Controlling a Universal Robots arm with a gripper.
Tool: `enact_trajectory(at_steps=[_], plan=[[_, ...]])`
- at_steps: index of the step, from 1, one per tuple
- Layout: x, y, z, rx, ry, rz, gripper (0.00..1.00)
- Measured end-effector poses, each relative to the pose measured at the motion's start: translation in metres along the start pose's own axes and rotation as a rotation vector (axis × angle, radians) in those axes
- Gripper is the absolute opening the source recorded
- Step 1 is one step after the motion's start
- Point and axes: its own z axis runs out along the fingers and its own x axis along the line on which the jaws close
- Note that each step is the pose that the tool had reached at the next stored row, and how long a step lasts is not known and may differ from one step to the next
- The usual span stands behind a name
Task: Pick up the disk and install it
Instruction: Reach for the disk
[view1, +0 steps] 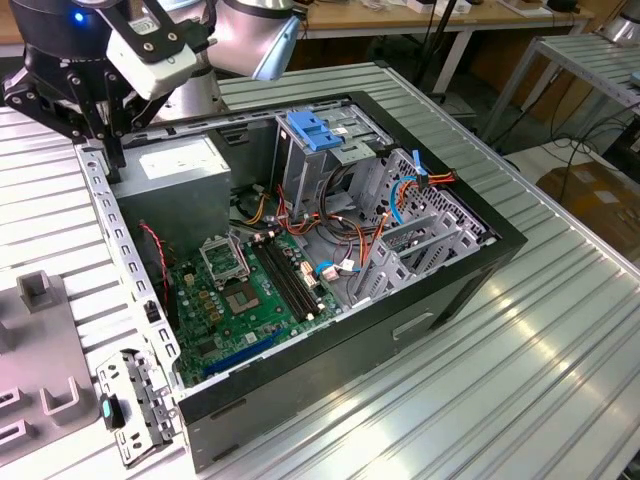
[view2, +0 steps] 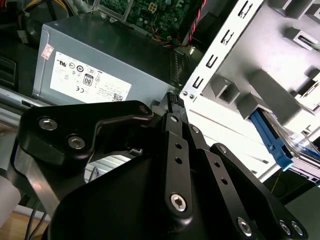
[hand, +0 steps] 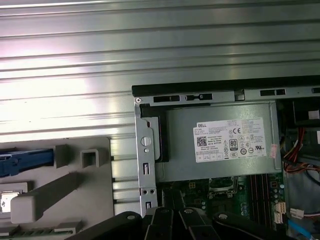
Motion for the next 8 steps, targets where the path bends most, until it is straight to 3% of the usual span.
enact_trajectory(at_steps=[8], plan=[[0.0079, -0.0006, 0.0001, 0.0, 0.0, 0.0, 0.11]])
